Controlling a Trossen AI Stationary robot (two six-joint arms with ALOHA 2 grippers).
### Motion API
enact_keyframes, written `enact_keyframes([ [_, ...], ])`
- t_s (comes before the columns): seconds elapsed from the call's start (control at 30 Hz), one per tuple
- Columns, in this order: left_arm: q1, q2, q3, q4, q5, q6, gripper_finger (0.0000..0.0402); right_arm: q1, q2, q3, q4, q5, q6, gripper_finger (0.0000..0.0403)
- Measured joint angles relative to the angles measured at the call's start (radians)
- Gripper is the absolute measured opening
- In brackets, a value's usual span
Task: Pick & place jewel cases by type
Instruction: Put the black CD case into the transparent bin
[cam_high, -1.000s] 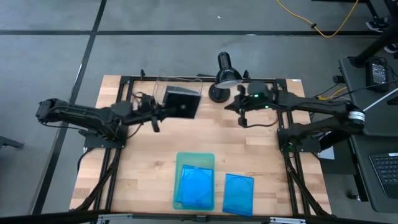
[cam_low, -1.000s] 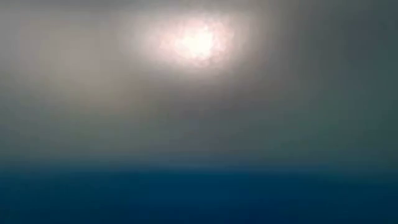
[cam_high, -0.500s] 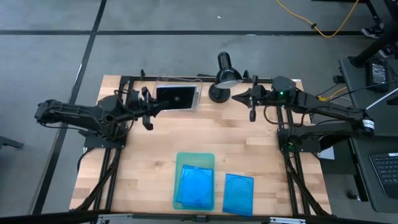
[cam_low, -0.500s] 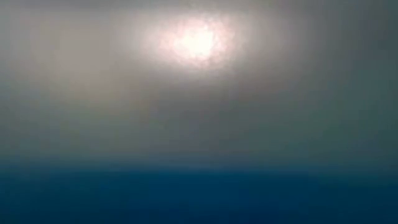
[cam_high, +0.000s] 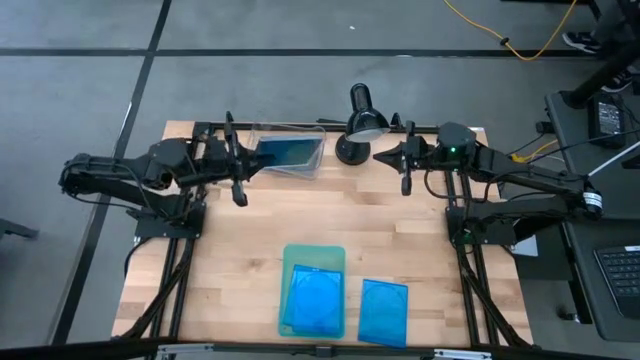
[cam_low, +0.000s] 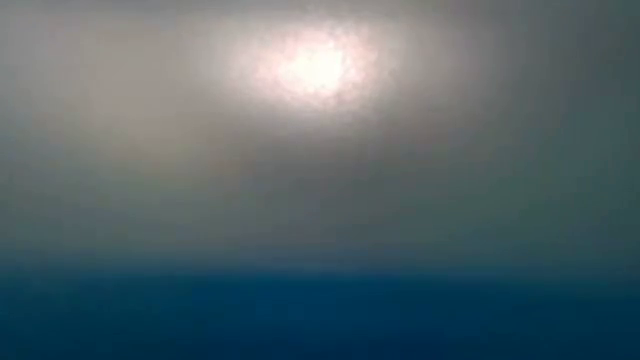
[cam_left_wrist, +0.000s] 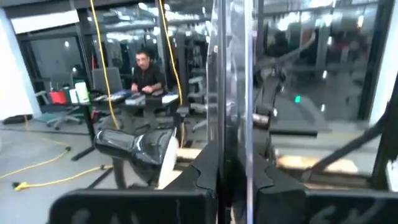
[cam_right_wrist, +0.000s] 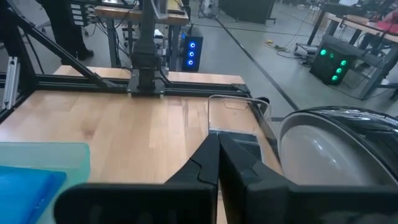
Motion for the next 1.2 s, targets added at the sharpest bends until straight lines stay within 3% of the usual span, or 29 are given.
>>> enact_keyframes([
  [0.27,-0.043,0.111,0.134,-0.145,-0.092,0.177,0.0013,0.000,0.000,0.000,-0.006,-0.001,0.001,0.0006],
  [0.63,-0.144,0.231,0.238,-0.254,-0.484,0.449,0.0013,0.000,0.006,0.001,-0.038,0.015,0.005,0.0006],
  [1.0,-0.215,0.340,0.279,-0.243,-0.868,0.770,0.0013,0.000,0.024,0.002,-0.048,0.025,0.027,0.0006],
  [1.2,-0.231,0.400,0.285,-0.227,-1.004,0.973,0.0013,0.000,0.024,0.002,-0.046,0.035,0.026,0.0006],
])
